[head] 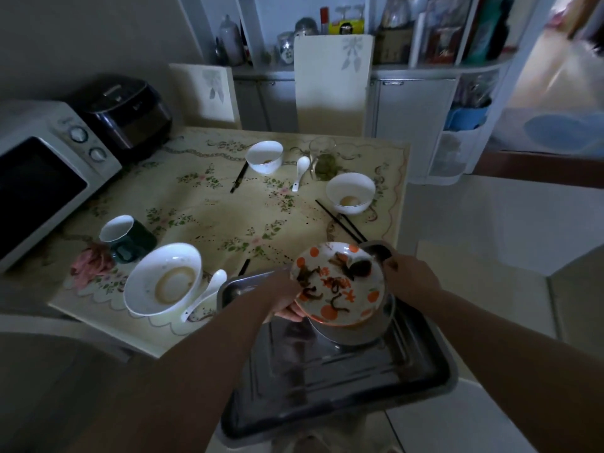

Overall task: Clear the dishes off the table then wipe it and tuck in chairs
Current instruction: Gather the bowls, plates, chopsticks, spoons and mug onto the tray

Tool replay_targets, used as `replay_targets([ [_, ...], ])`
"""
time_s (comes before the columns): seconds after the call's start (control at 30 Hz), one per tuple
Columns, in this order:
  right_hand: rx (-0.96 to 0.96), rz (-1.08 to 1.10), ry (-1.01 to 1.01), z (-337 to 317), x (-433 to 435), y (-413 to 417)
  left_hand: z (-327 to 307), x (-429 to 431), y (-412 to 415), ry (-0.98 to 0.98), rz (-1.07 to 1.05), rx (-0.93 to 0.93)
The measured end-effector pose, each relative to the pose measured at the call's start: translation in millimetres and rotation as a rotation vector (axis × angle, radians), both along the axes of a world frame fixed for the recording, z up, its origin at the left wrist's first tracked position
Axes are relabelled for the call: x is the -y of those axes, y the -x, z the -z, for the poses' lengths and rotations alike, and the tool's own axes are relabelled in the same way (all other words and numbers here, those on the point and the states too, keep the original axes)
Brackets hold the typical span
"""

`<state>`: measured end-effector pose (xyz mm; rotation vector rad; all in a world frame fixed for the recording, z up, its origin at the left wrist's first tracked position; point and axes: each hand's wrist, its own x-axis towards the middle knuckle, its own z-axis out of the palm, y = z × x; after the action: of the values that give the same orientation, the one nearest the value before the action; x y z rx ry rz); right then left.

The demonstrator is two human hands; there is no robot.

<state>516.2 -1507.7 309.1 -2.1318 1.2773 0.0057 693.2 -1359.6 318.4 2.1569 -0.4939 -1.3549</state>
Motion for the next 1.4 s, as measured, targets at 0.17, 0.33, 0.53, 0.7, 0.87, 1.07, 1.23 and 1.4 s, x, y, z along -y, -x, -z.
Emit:
replay_targets([
  [0.17, -0.054, -0.036, -0.035, 7.4, -3.1, 11.8, 1.6, 2.6, 14.7, -0.038, 0.014, 0.027],
  [0.33, -0.084, -0.019, -0.025, 10.9, -2.4, 14.1, -0.2, 4.0, 24.8, -0.052, 0.038, 0.066],
  [0.53, -0.110, 0.000, -0.034, 14.6, -2.2, 9.9, 7.8, 4.8, 26.6, -0.090, 0.027, 0.162],
  [0.7, -0.123, 0.015, -0.010, 17.5, -5.9, 9.7, 17.3, 5.9, 20.0, -0.125, -0.059, 0.125],
  [0.87, -0.131, 0.047, 0.051, 17.3, -8.9, 3.2, 19.5, -0.8, 21.0, -0.138, 0.029, 0.169],
  [1.07, -0.095, -0.079, 0.091, 13.5, -22.1, -21.0, 21.0, -20.1, -5.9, -0.100, -0.144, 0.088],
  [1.23, -0.076, -0.247, 0.164, 17.0, -38.5, -52.8, 20.3, -67.8, -50.7, 0.003, -0.436, 0.035],
  [1.4, 0.015, -0.333, 0.002, 15.3, -66.3, -106.5, 17.0, -119.3, -84.6, 0.129, -0.822, 0.023],
])
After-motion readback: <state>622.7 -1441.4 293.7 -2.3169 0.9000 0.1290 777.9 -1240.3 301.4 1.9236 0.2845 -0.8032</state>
